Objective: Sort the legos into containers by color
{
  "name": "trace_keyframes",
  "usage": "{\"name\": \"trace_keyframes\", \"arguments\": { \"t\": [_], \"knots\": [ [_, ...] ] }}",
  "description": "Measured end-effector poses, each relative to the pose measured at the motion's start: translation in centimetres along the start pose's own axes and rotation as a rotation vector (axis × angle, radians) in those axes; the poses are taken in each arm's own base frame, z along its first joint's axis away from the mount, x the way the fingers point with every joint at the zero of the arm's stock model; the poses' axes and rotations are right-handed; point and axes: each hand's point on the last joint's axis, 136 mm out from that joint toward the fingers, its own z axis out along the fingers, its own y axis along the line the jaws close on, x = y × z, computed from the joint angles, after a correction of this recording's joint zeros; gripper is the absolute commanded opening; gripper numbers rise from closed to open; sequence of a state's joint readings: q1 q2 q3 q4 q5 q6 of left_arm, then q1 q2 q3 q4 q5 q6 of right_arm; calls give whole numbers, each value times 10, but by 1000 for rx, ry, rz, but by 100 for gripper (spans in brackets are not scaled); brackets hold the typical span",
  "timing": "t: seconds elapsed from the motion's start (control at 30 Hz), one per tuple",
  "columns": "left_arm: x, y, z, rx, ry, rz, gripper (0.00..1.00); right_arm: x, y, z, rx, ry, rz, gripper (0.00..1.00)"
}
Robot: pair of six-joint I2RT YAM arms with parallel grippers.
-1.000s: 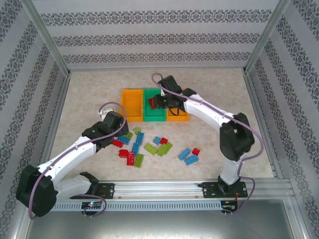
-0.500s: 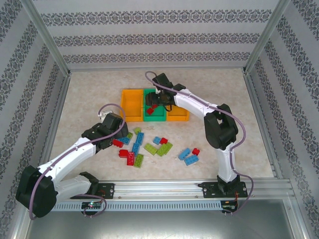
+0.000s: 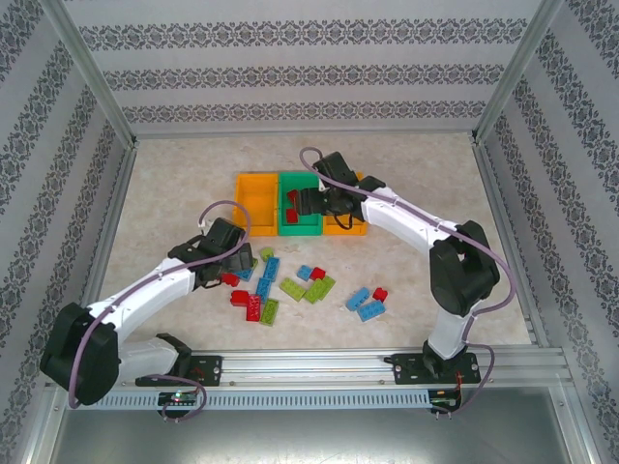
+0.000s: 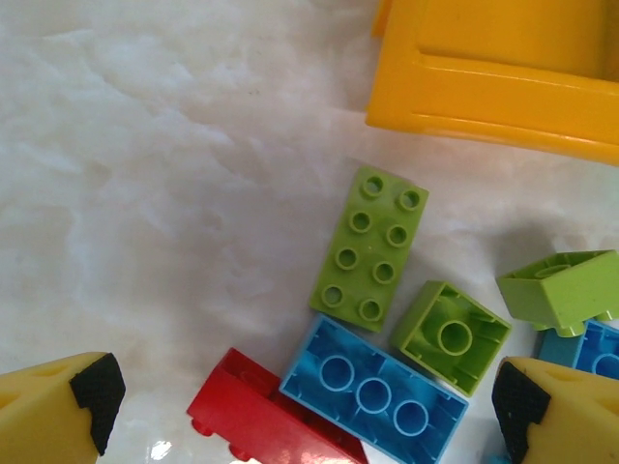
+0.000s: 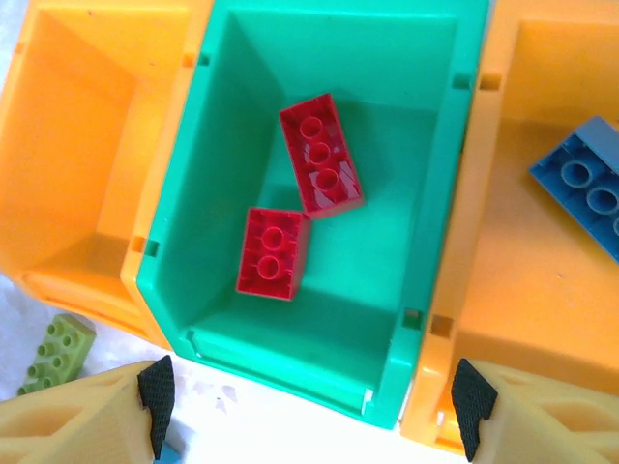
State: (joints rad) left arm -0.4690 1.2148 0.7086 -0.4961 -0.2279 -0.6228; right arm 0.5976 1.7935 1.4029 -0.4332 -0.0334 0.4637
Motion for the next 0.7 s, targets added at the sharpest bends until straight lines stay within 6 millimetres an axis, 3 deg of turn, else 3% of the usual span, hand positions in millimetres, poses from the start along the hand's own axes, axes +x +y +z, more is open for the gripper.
{"name": "trace_keyframes", "arguments": {
  "t": [0.27,0.5,0.7],
  "knots": [
    [-10,-3,19,-21,50,34,100,26,-24,9,51,45,13,79],
    [-3,-13,47,-25,146,94,100,25,-33,4,58,33,28,80],
    [-2,-13,60,-13,178,97,99,26,-39,1,63,26,38,80]
  ]
}}
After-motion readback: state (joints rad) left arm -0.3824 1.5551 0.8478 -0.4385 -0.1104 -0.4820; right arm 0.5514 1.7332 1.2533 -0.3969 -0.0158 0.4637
